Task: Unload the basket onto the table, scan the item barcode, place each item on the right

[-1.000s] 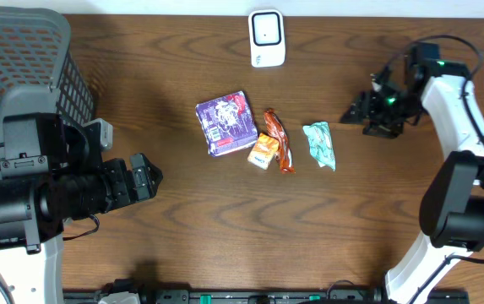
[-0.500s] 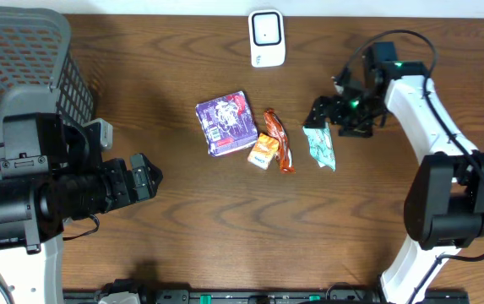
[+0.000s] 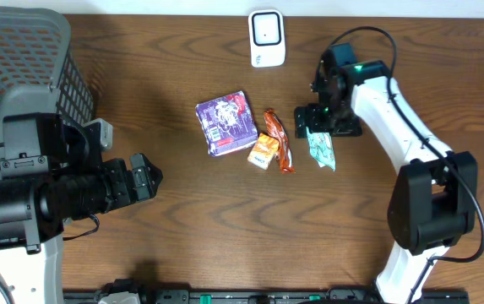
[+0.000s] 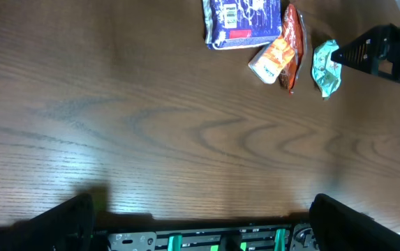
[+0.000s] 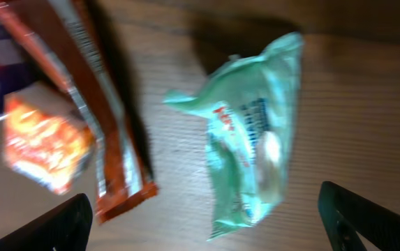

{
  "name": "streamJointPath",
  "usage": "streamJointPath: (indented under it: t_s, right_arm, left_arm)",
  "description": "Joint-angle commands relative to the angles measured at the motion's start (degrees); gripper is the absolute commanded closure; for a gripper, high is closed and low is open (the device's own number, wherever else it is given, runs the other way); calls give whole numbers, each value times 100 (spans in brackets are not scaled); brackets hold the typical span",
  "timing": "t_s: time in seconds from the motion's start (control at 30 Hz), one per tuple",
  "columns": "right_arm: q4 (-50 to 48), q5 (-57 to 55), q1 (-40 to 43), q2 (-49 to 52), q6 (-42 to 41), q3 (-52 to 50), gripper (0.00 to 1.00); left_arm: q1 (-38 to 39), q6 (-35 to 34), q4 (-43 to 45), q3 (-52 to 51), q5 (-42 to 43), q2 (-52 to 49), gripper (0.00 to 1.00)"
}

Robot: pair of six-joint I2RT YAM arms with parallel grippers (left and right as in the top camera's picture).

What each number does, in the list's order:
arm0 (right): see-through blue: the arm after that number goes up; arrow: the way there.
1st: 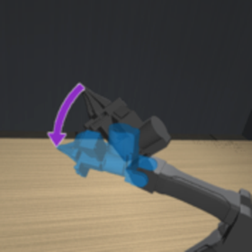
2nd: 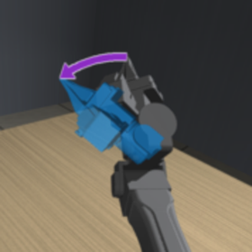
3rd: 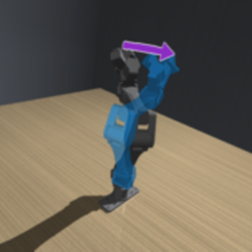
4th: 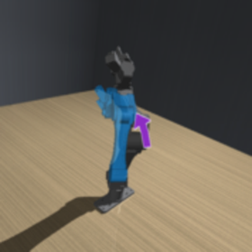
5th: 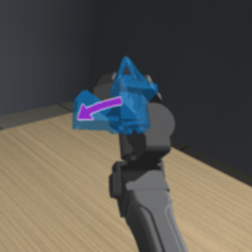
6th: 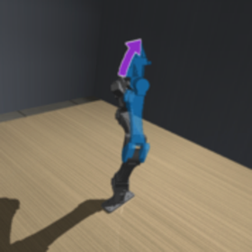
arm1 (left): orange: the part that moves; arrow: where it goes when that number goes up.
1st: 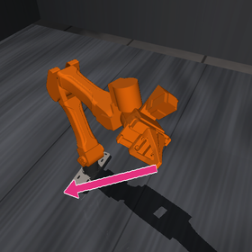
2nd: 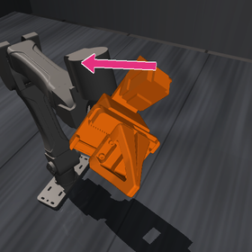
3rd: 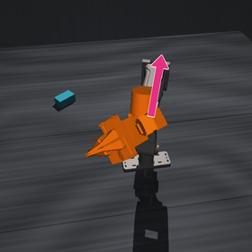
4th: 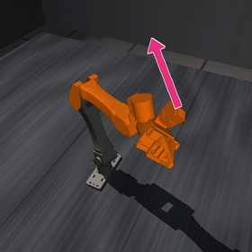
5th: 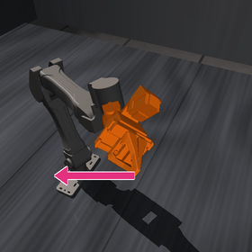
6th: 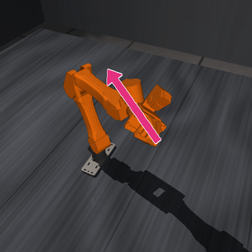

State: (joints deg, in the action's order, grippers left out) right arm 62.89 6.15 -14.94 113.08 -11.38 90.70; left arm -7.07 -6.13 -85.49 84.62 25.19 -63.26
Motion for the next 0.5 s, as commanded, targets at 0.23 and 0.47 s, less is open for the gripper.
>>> streamJointPath:
  t_s: [0.23,0.47]
  right_arm:
    - [-511,-1980,-951,11,-592,31,10]
    - [-789,-2857,-1202,52,-1049,-431,14]
  left_arm:
    - [-20,31,-17,-13,28,-7,2]
    - [-20,31,-17,-13,28,-7,2]
